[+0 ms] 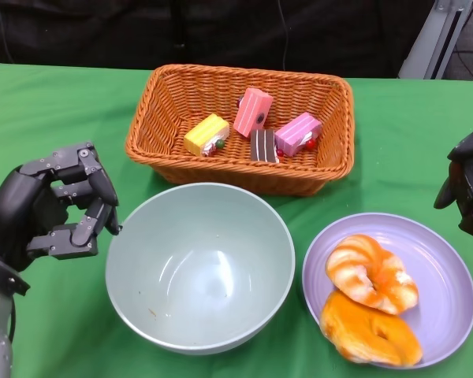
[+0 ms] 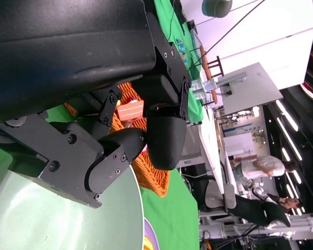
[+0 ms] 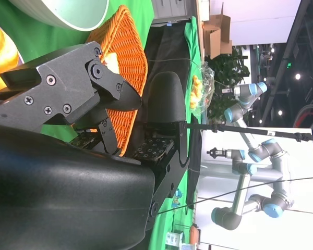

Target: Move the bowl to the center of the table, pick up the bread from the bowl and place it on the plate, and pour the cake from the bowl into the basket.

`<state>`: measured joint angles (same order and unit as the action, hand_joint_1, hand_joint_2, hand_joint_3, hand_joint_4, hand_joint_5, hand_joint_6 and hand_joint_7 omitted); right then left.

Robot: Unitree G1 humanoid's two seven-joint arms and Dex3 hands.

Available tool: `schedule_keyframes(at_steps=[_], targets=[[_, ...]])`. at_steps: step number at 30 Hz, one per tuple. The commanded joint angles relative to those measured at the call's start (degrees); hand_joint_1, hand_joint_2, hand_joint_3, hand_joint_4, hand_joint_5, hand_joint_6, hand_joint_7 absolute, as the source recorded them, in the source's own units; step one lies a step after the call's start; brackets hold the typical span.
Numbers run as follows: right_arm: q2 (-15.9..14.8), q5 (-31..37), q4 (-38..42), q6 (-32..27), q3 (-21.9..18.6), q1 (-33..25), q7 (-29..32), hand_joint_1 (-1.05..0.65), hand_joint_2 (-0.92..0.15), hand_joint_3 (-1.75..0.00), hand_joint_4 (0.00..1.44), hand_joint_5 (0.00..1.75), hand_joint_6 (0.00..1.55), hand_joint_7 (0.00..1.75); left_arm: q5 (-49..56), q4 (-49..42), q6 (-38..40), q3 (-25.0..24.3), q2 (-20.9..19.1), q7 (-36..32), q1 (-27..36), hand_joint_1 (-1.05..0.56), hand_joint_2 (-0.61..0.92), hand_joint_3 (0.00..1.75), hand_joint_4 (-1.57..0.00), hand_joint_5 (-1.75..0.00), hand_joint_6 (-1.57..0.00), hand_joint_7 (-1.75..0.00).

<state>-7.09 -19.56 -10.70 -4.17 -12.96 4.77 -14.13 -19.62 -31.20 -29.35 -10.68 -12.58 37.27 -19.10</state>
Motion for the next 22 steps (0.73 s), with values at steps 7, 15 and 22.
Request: schedule_keyframes(at_steps=[7,15,22], targets=[[-1.4,0.2,0.3,1.7,-0.6,-0.1,-0.4,-0.07,-0.64,-1.00,0.74,1.74,0.73,1.36,-0.9,0.1,0.4,-1.2,-0.8,0.4,-0.7,-0.09,0.52,1.24,-0.78,-1.75,-0.72,-1.53],[-1.4,0.2,-0.3,0.9,-0.2,-0.8,-0.3,-0.06,-0.63,-1.00,0.74,1.75,0.72,1.37,-1.2,-1.3,-0.9,-2.3,-0.6,0.1,-1.7,-0.10,0.53,1.24,-0.78,-1.75,-0.71,-1.52],[-1.0,0.7,-0.5,0.9,0.2,-1.6,0.2,-0.04,-0.63,-1.03,0.73,1.75,0.72,1.38,-1.2,-2.0,-0.7,-2.3,-0.4,0.4,-1.7,-0.09,0.53,1.24,-0.79,-1.74,-0.72,-1.52]])
